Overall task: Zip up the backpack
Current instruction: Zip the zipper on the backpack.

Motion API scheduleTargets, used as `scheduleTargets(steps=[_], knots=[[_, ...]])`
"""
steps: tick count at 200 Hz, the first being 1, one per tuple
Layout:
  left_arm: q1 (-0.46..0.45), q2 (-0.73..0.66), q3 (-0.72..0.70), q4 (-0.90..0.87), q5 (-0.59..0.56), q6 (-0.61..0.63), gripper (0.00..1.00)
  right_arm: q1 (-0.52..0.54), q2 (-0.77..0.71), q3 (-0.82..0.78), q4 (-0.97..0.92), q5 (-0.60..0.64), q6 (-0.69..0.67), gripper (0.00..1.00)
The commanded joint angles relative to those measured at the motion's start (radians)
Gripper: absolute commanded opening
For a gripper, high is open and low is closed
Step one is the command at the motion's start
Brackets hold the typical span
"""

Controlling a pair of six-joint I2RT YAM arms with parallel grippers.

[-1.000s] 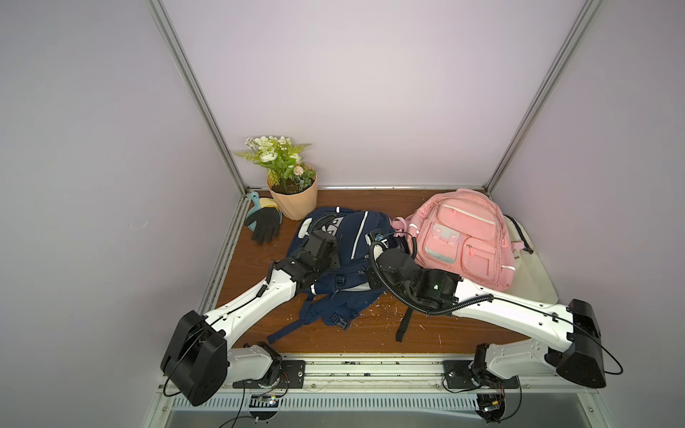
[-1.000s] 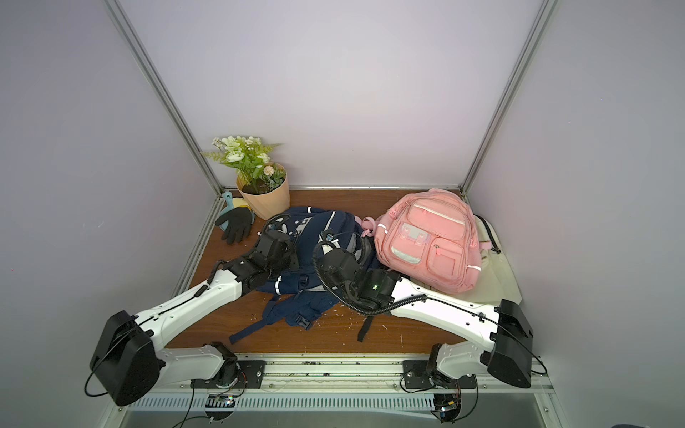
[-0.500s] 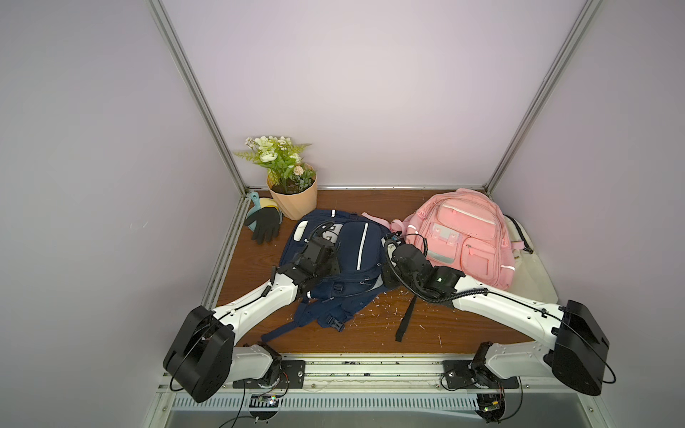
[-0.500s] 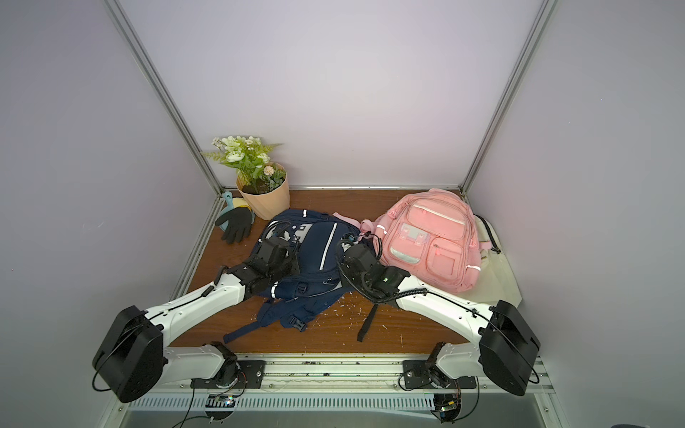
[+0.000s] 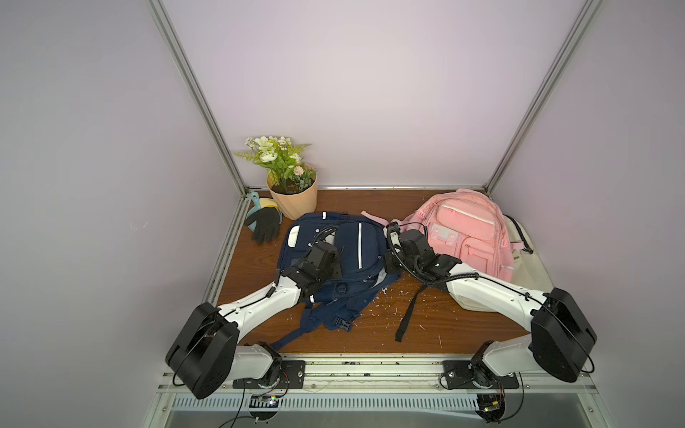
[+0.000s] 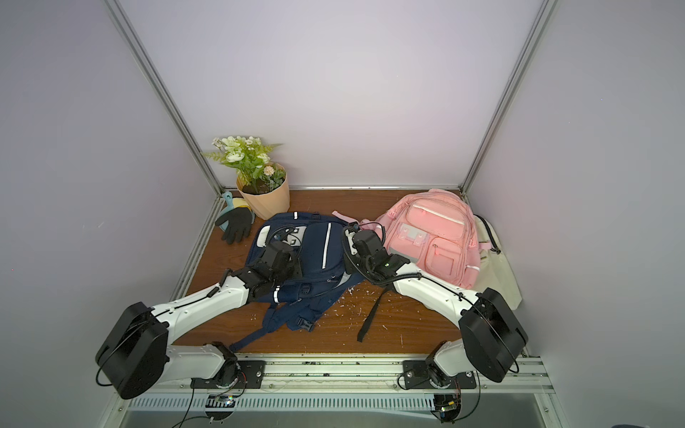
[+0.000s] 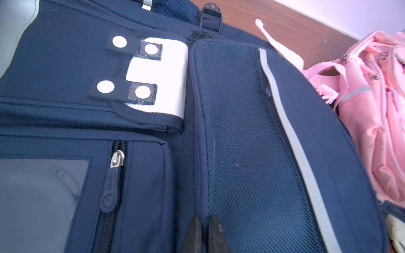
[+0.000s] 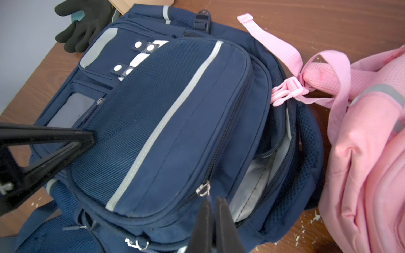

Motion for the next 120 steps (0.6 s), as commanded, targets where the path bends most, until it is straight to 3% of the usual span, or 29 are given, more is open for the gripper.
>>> scheduleTargets(steps=[1,23,47,71,120], knots=[[0.002,0.026,0.021,-0.073,-0.083,0.034,0.05,0.049,-0.029,-0.061,0.053,0.106,-0.029,0.0],[-0.021,0.036,0.039,-0.076,-0.096,0.048,0.43,0.067,-0.041,-0.138,0.078,0.088,0.024,0.0],[-0.071,0.02,0.049,-0.052,-0.105,0.095,0.65,0.078,-0.064,-0.191,0.098,0.072,0.063,0.0],[-0.161,0.016,0.049,0.019,-0.104,0.187,0.74,0.102,-0.081,-0.196,0.101,0.057,0.087,0.0],[-0.317,0.095,-0.023,0.247,-0.072,0.343,0.76,0.157,-0.14,-0.225,0.096,0.072,0.147,0.0]])
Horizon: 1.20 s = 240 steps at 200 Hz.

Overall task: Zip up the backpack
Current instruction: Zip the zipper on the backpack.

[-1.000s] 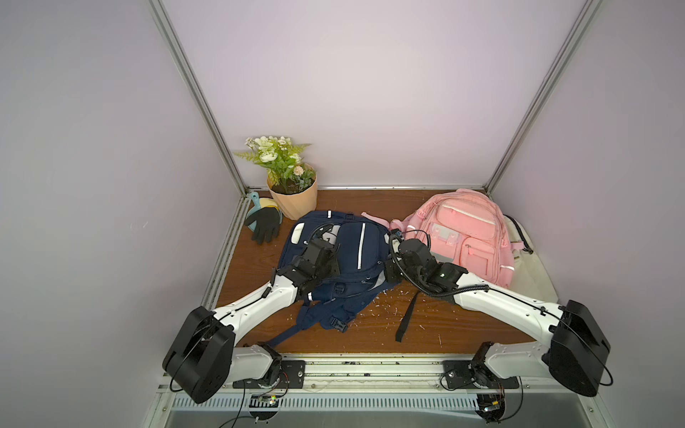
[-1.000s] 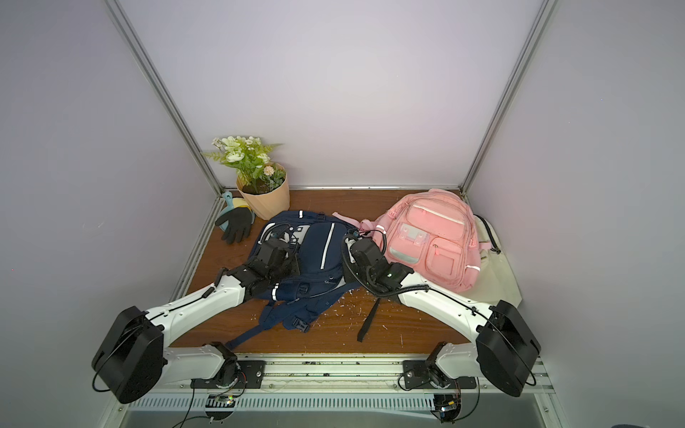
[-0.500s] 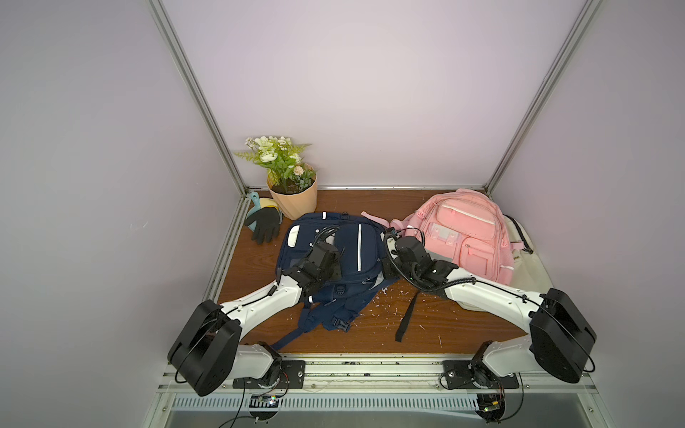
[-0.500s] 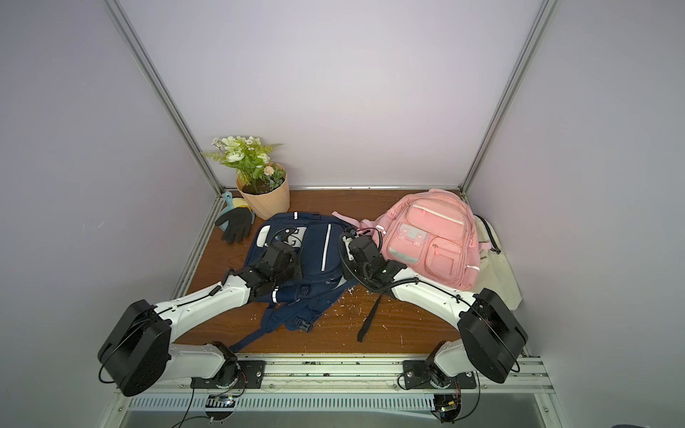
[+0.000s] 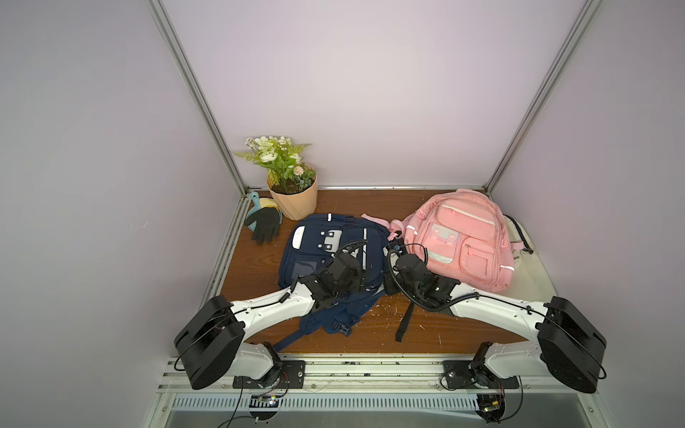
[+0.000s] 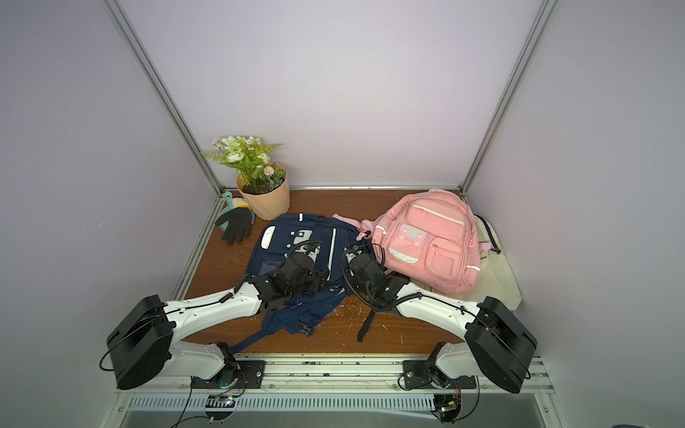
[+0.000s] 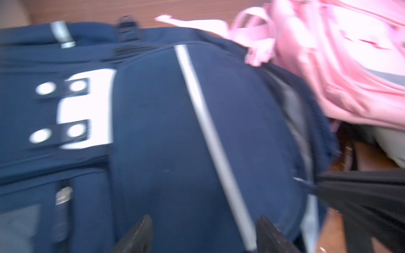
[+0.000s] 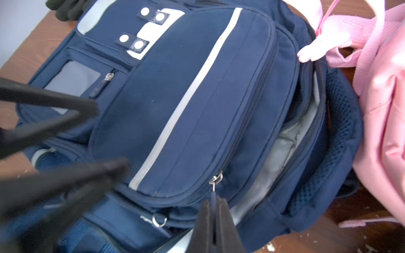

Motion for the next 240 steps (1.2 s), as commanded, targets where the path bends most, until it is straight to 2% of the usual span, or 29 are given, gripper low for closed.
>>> scheduleTargets(steps=[1,40,64,85,107,137,187,219,240], knots=[[-0.05,0.039,-0.044,0.152,0.01,0.107,0.76,0.018,-0.055,-0.02,-0.009,0.006,0.059,0.0],[-0.065,0.109,-0.055,0.238,0.008,0.168,0.74,0.021,-0.088,-0.029,-0.007,0.001,0.079,0.0],[-0.065,0.151,-0.046,0.259,0.002,0.19,0.67,0.021,-0.07,-0.016,-0.011,0.012,0.084,0.0],[-0.064,0.176,-0.049,0.276,0.003,0.198,0.53,0.02,-0.052,-0.01,-0.012,0.035,0.086,0.0],[-0.066,0.188,-0.067,0.295,0.011,0.209,0.29,0.017,-0.032,-0.002,-0.021,0.056,0.084,0.0],[-0.068,0.154,-0.136,0.356,0.009,0.223,0.13,-0.005,-0.009,0.009,-0.035,0.059,0.084,0.0],[-0.097,0.007,-0.3,0.494,0.008,0.326,0.01,-0.063,-0.011,0.023,-0.053,-0.001,0.073,0.0],[-0.109,-0.04,-0.333,0.482,0.001,0.37,0.0,-0.061,-0.003,0.036,-0.024,-0.134,-0.043,0.01],[-0.11,-0.076,-0.349,0.475,0.013,0.397,0.0,-0.06,-0.036,0.002,-0.013,-0.159,-0.113,0.02]])
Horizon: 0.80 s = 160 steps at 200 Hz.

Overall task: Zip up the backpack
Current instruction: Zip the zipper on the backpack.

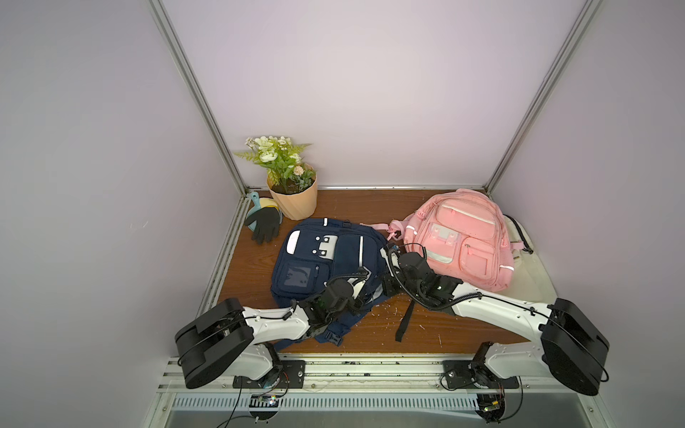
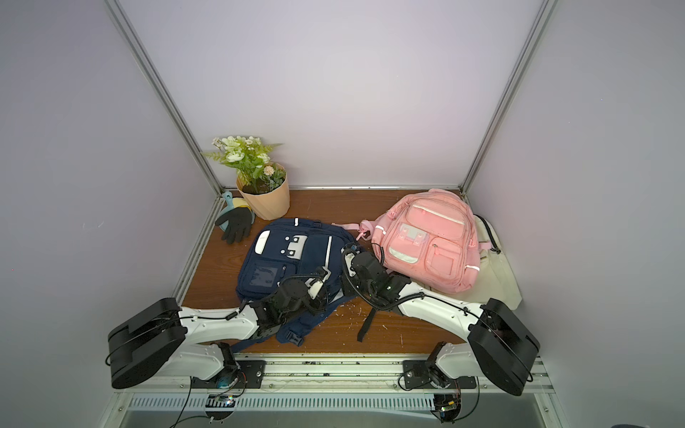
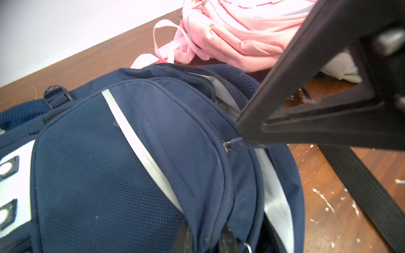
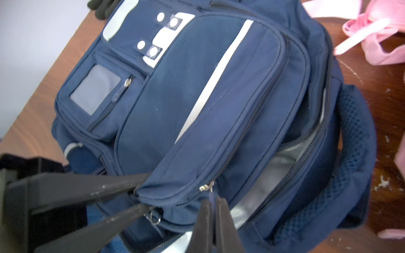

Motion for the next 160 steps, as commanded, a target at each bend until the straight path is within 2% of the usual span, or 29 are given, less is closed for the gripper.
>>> scheduleTargets(steps=[1,43,66,88,135,160], knots=[[-0.012,-0.048,-0.024,-0.009,-0.017,0.051,0.0,-0.02,-0.029,-0.009,-0.008,-0.018,-0.108,0.02],[-0.011,-0.106,-0.036,-0.039,0.025,0.093,0.0,-0.012,-0.079,-0.086,-0.002,-0.013,-0.172,0.02],[-0.013,-0.098,-0.026,-0.056,0.096,0.142,0.0,-0.013,-0.088,-0.11,0.006,0.146,-0.139,0.0],[-0.062,-0.07,-0.007,-0.083,0.084,0.187,0.0,-0.043,-0.08,-0.092,0.01,0.268,-0.124,0.0],[-0.092,-0.084,-0.011,-0.09,0.146,0.216,0.0,-0.181,-0.048,-0.047,0.078,0.253,-0.144,0.0],[-0.093,-0.116,-0.02,-0.104,0.202,0.235,0.0,-0.204,0.015,0.002,0.09,0.261,-0.171,0.0]])
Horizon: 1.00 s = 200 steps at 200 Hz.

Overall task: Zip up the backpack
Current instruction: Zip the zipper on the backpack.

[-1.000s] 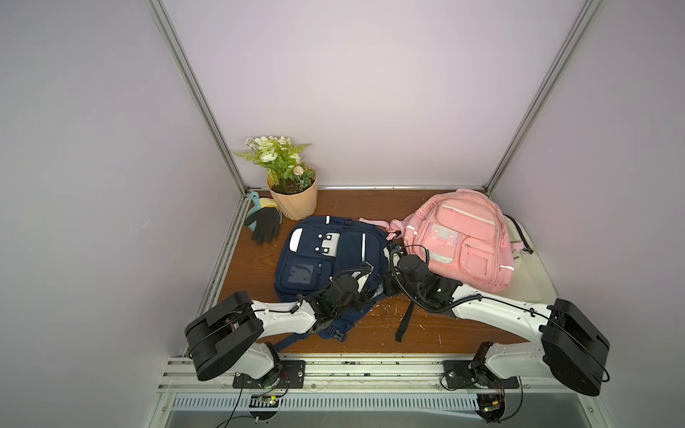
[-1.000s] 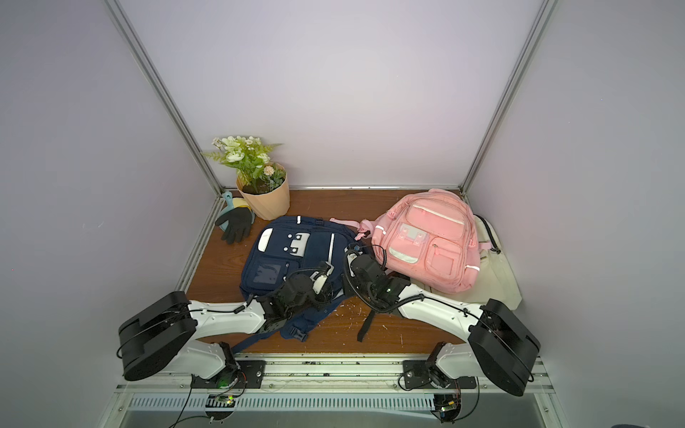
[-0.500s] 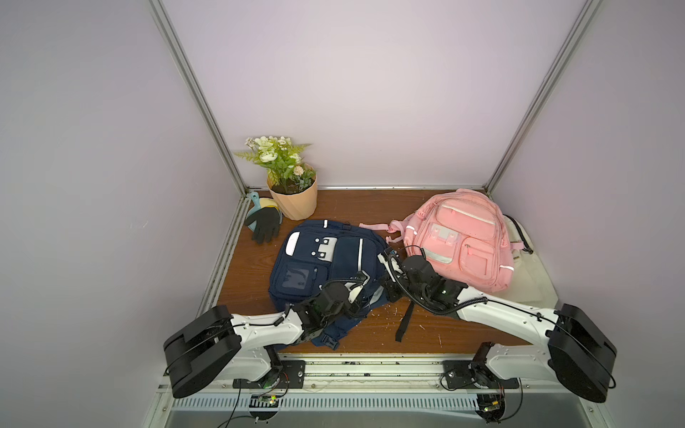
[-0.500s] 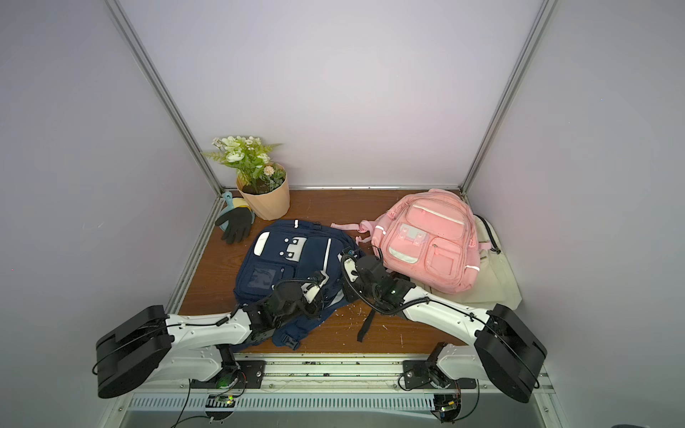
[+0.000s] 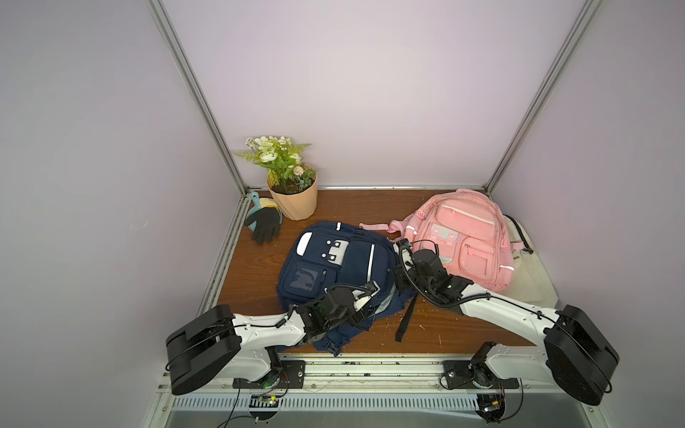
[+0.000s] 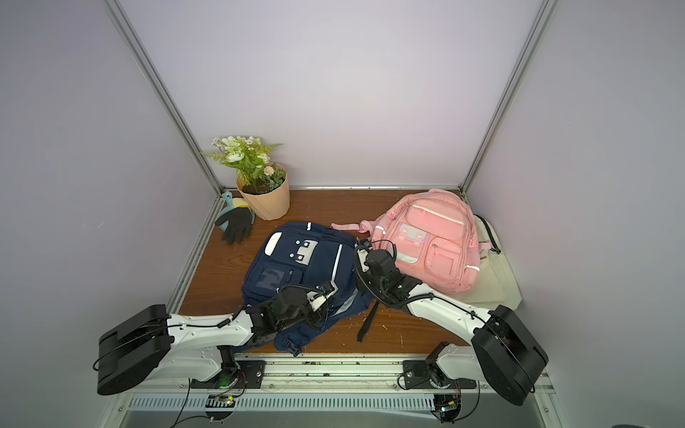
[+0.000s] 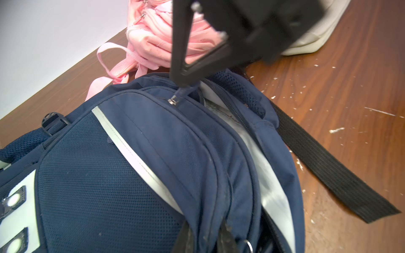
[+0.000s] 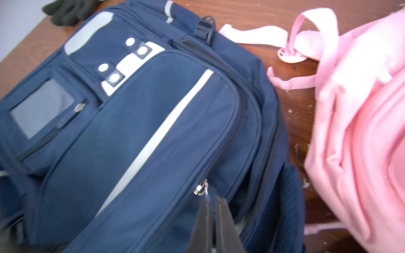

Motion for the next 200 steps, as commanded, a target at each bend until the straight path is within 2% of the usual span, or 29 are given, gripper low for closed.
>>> scheduleTargets(steps=[1,19,53,79,109,122,135,152,176,200], knots=[[-0.019,-0.045,-0.005,-0.042,0.086,0.054,0.0,-0.062,0.052,0.067,0.037,0.175,-0.04,0.0],[-0.026,-0.065,-0.009,-0.043,0.103,0.06,0.0,-0.083,0.098,0.106,0.031,0.221,-0.03,0.0],[-0.032,-0.084,-0.011,-0.05,0.104,0.068,0.0,-0.133,0.146,0.133,0.034,0.216,0.013,0.0],[-0.032,-0.093,-0.017,-0.047,0.011,0.067,0.0,-0.129,0.084,0.085,0.03,0.173,0.038,0.0],[-0.031,-0.103,-0.005,-0.091,-0.122,0.05,0.07,-0.112,-0.029,-0.023,-0.015,0.175,0.104,0.0],[-0.027,-0.104,0.003,-0.114,-0.169,0.035,0.17,-0.099,-0.072,-0.071,-0.026,0.169,0.137,0.0],[-0.017,-0.113,0.01,-0.136,-0.204,0.02,0.22,-0.073,-0.097,-0.102,-0.053,0.179,0.173,0.0],[0.01,-0.122,0.011,-0.16,-0.306,-0.025,0.36,-0.026,-0.127,-0.122,-0.085,0.178,0.219,0.0],[0.09,-0.149,0.04,-0.234,-0.402,-0.133,0.44,0.096,-0.15,-0.116,-0.13,0.226,0.269,0.0],[0.102,-0.185,0.042,-0.261,-0.495,-0.196,0.67,0.177,-0.142,-0.099,-0.163,0.263,0.315,0.0]])
